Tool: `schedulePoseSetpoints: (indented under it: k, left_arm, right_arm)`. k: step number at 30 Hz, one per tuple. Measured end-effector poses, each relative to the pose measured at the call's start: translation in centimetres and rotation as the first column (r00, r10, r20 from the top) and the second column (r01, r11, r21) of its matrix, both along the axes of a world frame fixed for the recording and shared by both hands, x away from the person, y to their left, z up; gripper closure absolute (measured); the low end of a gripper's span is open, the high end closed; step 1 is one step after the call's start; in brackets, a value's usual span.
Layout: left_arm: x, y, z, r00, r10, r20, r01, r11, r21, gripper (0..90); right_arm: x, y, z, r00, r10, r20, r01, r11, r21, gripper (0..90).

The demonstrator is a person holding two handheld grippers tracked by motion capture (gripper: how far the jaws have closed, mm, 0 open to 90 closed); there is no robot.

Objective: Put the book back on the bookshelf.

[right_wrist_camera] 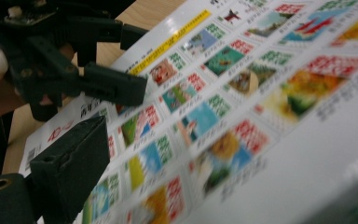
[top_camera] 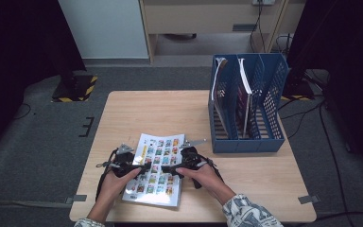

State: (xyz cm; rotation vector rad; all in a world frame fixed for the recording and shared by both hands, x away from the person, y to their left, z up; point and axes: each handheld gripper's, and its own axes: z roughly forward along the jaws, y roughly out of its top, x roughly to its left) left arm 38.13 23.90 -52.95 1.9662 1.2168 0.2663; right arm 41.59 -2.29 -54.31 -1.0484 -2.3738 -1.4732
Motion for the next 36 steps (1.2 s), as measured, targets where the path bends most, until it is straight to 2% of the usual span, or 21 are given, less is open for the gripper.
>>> schedulePoseSetpoints:
  k: [4,9,12,16,18,22,25,31,36]
  left_arm:
    - [-0.1,-0.5,0.1,0.9999,0.015,-0.006,-0.015,0.9999,0.008,17.4]
    - [-0.1,-0.4,0.1,0.9999,0.006,-0.009,-0.006,1.0000,0.006,17.7]
    - [-0.1,-0.4,0.1,0.9999,0.003,-0.011,-0.003,1.0000,0.007,17.7]
    - [0.0,-0.2,0.1,0.9999,0.001,-0.012,-0.001,1.0000,0.003,17.5]
    - [-0.1,-0.2,0.1,0.9998,0.010,-0.015,-0.010,0.9999,-0.005,17.6]
    - [-0.1,-0.4,0.1,1.0000,0.002,-0.008,-0.002,1.0000,0.001,18.2]
    - [-0.1,-0.4,0.1,0.9999,0.005,-0.009,-0.005,1.0000,-0.001,18.4]
    - [-0.1,-0.3,0.0,1.0000,0.008,-0.002,-0.008,1.0000,0.000,18.6]
    - [-0.2,-0.3,0.0,0.9999,0.010,0.002,-0.010,0.9999,-0.003,18.6]
  right_arm:
    - [0.3,-0.4,-0.2,0.9996,-0.013,-0.027,0.014,0.999,0.039,9.7]
    - [0.1,-0.4,-0.1,0.9995,-0.028,-0.011,0.029,1.000,0.012,16.7]
    - [0.1,-0.4,0.2,0.9998,-0.015,-0.010,0.016,1.000,0.009,19.5]
    - [-0.2,0.5,2.1,0.9979,0.031,0.058,-0.028,0.998,-0.057,20.8]
    - [-0.6,0.8,2.6,0.9949,0.043,0.091,-0.036,0.996,-0.075,20.8]
    - [-0.4,1.0,2.1,0.9972,0.069,0.028,-0.067,0.995,-0.071,15.4]
    - [-0.2,1.0,1.9,0.9980,0.063,0.000,-0.063,0.996,-0.067,13.5]
    - [0.0,1.1,1.2,0.9987,0.032,-0.041,-0.035,0.996,-0.084,9.9]
    - [0.0,0.8,0.9,0.9985,0.024,-0.049,-0.028,0.996,-0.083,12.5]
